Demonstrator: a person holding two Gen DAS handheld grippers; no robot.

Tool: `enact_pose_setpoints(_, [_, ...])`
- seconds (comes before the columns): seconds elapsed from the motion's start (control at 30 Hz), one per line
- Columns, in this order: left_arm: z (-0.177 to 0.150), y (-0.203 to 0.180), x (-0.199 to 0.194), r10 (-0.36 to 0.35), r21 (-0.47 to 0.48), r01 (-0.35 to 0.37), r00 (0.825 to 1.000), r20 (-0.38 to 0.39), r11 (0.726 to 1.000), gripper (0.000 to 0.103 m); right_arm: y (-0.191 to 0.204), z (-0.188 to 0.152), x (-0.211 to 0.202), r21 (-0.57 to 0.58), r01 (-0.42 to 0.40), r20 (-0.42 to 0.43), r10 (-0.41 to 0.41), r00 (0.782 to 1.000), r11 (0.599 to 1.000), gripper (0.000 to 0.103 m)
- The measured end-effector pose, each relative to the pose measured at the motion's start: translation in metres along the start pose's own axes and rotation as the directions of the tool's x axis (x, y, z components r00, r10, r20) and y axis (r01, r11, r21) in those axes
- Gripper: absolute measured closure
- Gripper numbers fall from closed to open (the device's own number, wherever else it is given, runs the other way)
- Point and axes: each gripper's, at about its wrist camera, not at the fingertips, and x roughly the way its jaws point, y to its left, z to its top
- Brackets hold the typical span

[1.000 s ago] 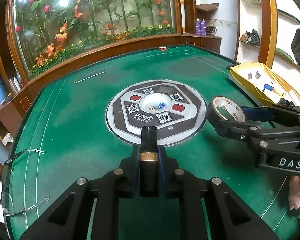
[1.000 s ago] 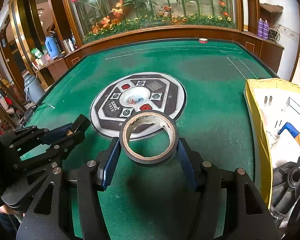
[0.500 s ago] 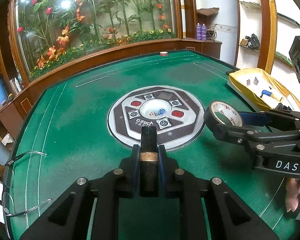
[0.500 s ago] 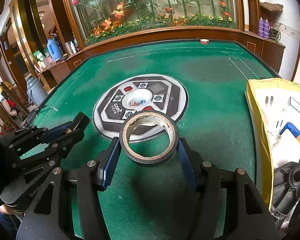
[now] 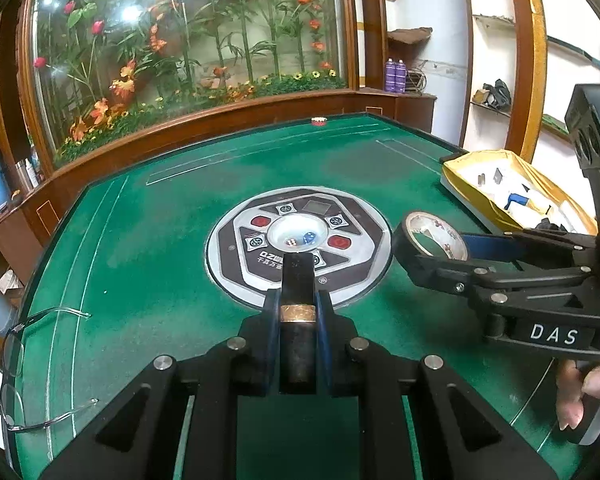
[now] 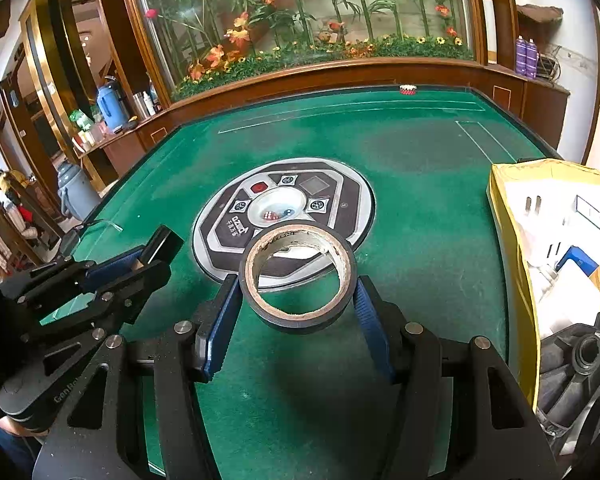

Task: Organize rigid objects
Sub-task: 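Lift the tube with the left tool while the right lifts the grey tape roll, then carry the tube and grey tape roll into the tray and open both tools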

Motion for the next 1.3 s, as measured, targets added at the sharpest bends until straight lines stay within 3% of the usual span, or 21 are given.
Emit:
enact_pose_setpoints(0.5, [0.005, -0.006, -0.003, -0.029, -0.008, 0.029, 1.0, 0.01, 1.0, 0.086, -0.009, 0.007, -0.013, 0.033, 0.013, 0.048, -0.015, 0.999, 0.999, 0.045])
enact_pose_setpoints(0.63, [0.013, -0.023, -0.005, -0.064, -0.02, 0.065, 0.998, 0.022, 0.998, 0.086, -0.022, 0.014, -0.031, 0.066, 0.067, 0.119, -0.074, 0.99, 0.996, 0.045])
enact_pose_setpoints(0.73, [0.022, -0.044, -0.007, -0.107, -0.024, 0.108, 0.994, 0.037, 0.994, 0.086, -0.038, 0.021, -0.052, 0.106, 0.139, 0.189, -0.158, 0.969, 0.985, 0.045])
enact_pose_setpoints(0.87, [0.035, -0.088, -0.01, -0.198, -0.012, 0.199, 0.979, 0.052, 0.98, 0.086, -0.07, 0.031, -0.082, 0.192, 0.202, 0.247, -0.246, 0.937, 0.96, 0.046])
enact_pose_setpoints(0.93, [0.04, -0.11, -0.01, -0.247, -0.007, 0.247, 0.968, 0.05, 0.969, 0.086, -0.091, 0.035, -0.101, 0.235, 0.276, 0.27, -0.336, 0.902, 0.932, 0.046])
enact_pose_setpoints(1.0, [0.045, -0.129, -0.009, -0.303, -0.008, 0.303, 0.952, 0.038, 0.953, 0.086, -0.11, 0.034, -0.111, 0.265, 0.317, 0.258, -0.383, 0.887, 0.911, 0.046])
enact_pose_setpoints(1.17, [0.054, -0.178, -0.001, -0.413, 0.02, 0.413, 0.911, 0.005, 0.911, 0.086, -0.172, 0.026, -0.123, 0.386, 0.317, 0.186, -0.409, 0.893, 0.866, 0.046])
enact_pose_setpoints(1.23, [0.055, -0.195, 0.003, -0.431, 0.041, 0.431, 0.902, -0.013, 0.901, 0.086, -0.185, 0.024, -0.124, 0.408, 0.343, 0.158, -0.435, 0.886, 0.846, 0.046])
enact_pose_setpoints(1.3, [0.055, -0.205, 0.006, -0.441, 0.051, 0.442, 0.897, -0.025, 0.896, 0.086, -0.198, 0.022, -0.119, 0.427, 0.345, 0.126, -0.432, 0.893, 0.836, 0.046])
